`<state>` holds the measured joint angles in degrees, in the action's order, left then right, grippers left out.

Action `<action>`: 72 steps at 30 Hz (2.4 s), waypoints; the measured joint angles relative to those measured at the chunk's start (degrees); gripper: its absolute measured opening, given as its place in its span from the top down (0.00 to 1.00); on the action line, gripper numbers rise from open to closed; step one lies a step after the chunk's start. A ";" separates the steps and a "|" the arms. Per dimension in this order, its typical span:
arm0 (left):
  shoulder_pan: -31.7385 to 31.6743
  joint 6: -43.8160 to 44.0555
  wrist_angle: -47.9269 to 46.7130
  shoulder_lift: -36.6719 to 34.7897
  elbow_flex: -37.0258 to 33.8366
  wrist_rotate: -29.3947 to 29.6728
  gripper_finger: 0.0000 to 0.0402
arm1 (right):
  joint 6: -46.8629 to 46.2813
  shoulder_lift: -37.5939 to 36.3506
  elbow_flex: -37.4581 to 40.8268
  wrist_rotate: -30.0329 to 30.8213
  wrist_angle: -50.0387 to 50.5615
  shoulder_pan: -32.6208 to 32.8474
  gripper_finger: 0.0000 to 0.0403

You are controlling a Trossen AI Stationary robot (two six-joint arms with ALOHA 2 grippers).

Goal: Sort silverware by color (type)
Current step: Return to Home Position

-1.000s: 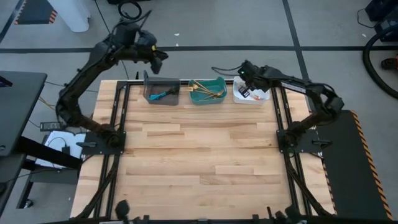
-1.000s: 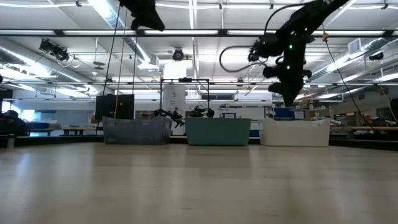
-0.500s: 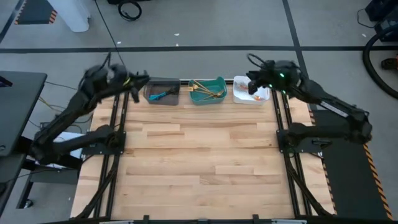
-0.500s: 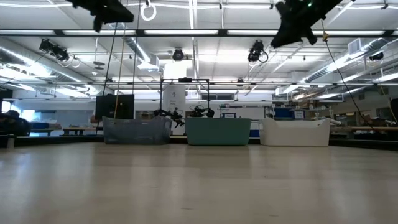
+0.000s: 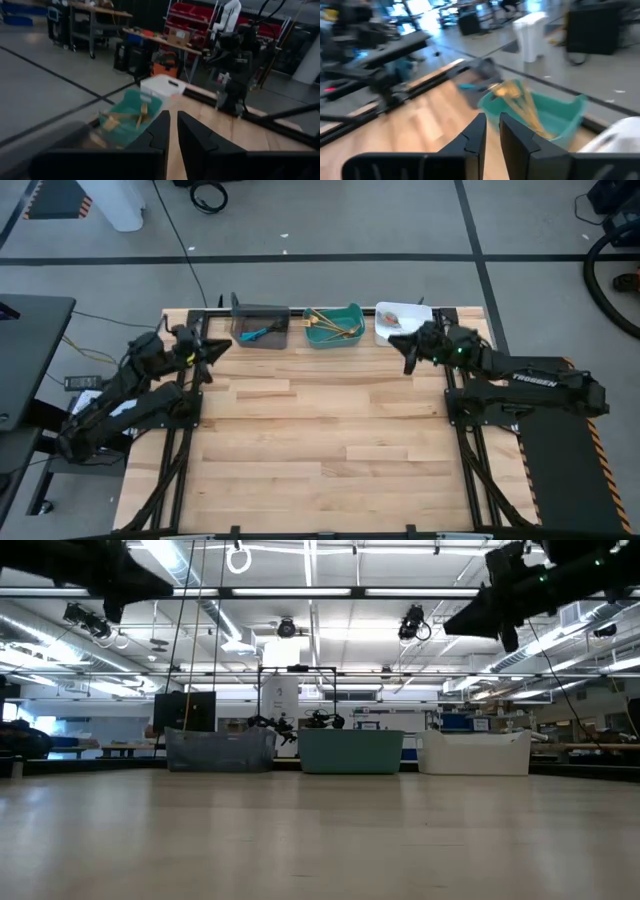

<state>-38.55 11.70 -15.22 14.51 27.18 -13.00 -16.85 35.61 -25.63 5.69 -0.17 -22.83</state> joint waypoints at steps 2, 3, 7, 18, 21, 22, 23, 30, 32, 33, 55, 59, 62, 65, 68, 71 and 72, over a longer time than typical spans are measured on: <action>1.05 1.00 0.23 -1.55 -2.82 -0.14 0.91 | -0.68 -0.81 3.35 -2.13 -3.49 1.13 0.85; 1.64 1.04 0.31 -2.22 -4.07 -0.17 0.93 | -0.75 -1.12 4.96 -2.93 -5.39 1.65 0.86; 4.20 0.70 1.08 -4.19 -9.55 -0.21 0.97 | -0.11 -1.56 10.31 -4.28 -10.77 3.56 0.86; 8.61 1.74 14.87 -4.53 -21.94 -0.23 0.97 | 0.28 -1.52 18.83 -4.38 -20.43 5.88 0.87; 9.35 2.92 14.80 -4.52 -23.55 -0.21 0.97 | -0.11 -1.54 20.48 -6.32 -21.74 5.88 0.87; 9.55 3.22 14.91 -4.53 -23.91 -0.20 0.97 | -0.12 -1.52 21.16 -7.02 -22.39 5.88 0.87; 9.60 3.89 14.92 -4.53 -24.15 -0.17 0.97 | -0.17 -1.52 21.82 -7.26 -23.08 5.90 0.87; 9.60 6.27 13.85 -4.52 -24.80 0.08 0.97 | -2.21 -1.51 24.89 -7.90 -24.65 5.90 0.87; 9.60 7.96 13.60 -4.49 -24.74 0.08 0.97 | -2.86 -1.50 25.31 -8.84 -24.11 5.90 0.87; 9.60 8.82 13.57 -4.49 -24.74 0.08 0.97 | -2.91 -1.50 25.31 -9.51 -23.68 5.90 0.87; 9.60 10.17 14.27 -4.51 -24.83 1.39 0.97 | -7.46 -5.99 25.29 -9.72 -22.51 6.66 0.87; 9.99 10.14 14.38 -5.58 -24.85 1.49 0.97 | -7.45 -13.33 25.29 -9.72 -22.50 7.10 0.87; 11.64 10.17 14.46 -7.28 -24.85 1.52 0.97 | -7.44 -18.12 25.29 -9.72 -22.51 7.39 0.87; 13.62 10.15 14.49 -9.32 -24.85 1.50 0.97 | -7.45 -21.83 25.29 -9.74 -22.98 7.50 0.87; 14.90 10.11 14.51 -10.60 -24.85 1.49 0.97 | -7.46 -24.53 25.29 -9.74 -23.32 7.50 0.87; 15.36 10.15 14.50 -11.84 -24.85 1.45 0.97 | -7.44 -27.82 25.29 -9.76 -23.28 7.48 0.87; 15.37 10.12 14.47 -12.27 -24.85 1.41 0.97 | -7.46 -29.04 25.29 -9.77 -23.30 7.49 0.87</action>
<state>-23.18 21.82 -0.75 2.24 2.33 -11.60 -24.31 6.56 -0.34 -4.08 -23.46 -15.34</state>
